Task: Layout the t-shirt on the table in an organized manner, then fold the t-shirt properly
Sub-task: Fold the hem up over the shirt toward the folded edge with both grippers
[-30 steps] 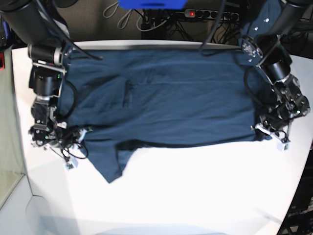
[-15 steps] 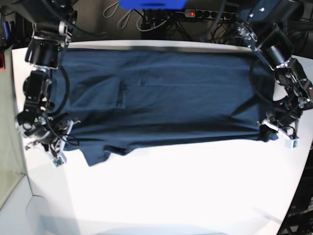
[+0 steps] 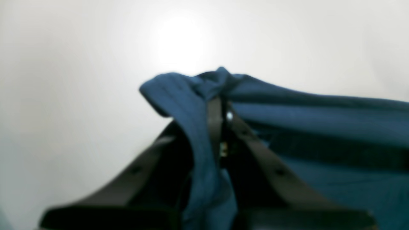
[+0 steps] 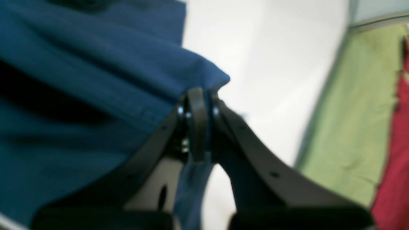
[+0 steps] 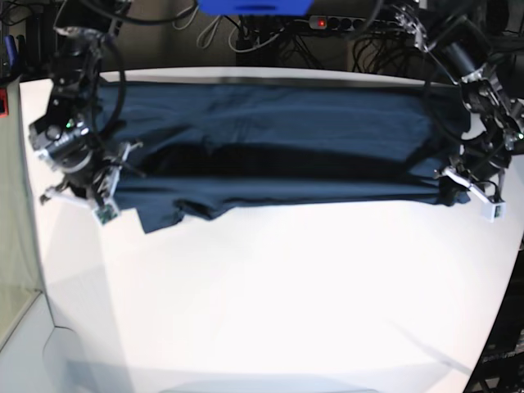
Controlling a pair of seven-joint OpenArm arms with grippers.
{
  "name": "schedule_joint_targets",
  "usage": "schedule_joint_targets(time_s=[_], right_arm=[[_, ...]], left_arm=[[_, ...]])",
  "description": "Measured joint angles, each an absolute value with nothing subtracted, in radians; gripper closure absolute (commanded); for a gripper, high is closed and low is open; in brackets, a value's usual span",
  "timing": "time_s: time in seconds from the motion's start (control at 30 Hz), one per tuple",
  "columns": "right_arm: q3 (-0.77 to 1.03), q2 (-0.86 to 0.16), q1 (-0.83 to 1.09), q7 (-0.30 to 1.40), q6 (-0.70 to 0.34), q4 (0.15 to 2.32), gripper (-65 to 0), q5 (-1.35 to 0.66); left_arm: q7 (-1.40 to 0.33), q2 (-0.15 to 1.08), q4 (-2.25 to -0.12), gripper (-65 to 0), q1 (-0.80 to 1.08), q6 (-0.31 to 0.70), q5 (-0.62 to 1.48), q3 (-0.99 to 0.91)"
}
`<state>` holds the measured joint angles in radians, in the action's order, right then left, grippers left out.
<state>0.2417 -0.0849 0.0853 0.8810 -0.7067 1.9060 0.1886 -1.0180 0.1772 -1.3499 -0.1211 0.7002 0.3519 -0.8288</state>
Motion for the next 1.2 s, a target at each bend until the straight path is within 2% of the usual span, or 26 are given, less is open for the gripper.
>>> schedule_joint_targets(time_s=[0.33,0.6,0.8,1.2], right_arm=[[0.242,-0.080,0.170,0.876,-0.706,1.915,0.0,0.186],[0.242,-0.073,0.172,0.866,-0.706,1.799,0.0,0.192],[0.242,-0.072,0.167,0.772,-0.703,1.699,0.0,0.194],[0.246,-0.080,0.147,0.750,-0.702,1.659,0.0,0.182]], left_arm=[[-1.016,0.178,-1.455,-0.2,-0.029,0.701,0.356,-0.827],[-1.016,0.180,-1.446,-0.4,0.017,0.700,0.349,-0.826],[-1.014,0.183,-1.456,-0.4,0.045,0.700,0.350,-0.825],[-1.010,0.183,-1.437,-0.5,0.107,0.700,0.345,-0.824]])
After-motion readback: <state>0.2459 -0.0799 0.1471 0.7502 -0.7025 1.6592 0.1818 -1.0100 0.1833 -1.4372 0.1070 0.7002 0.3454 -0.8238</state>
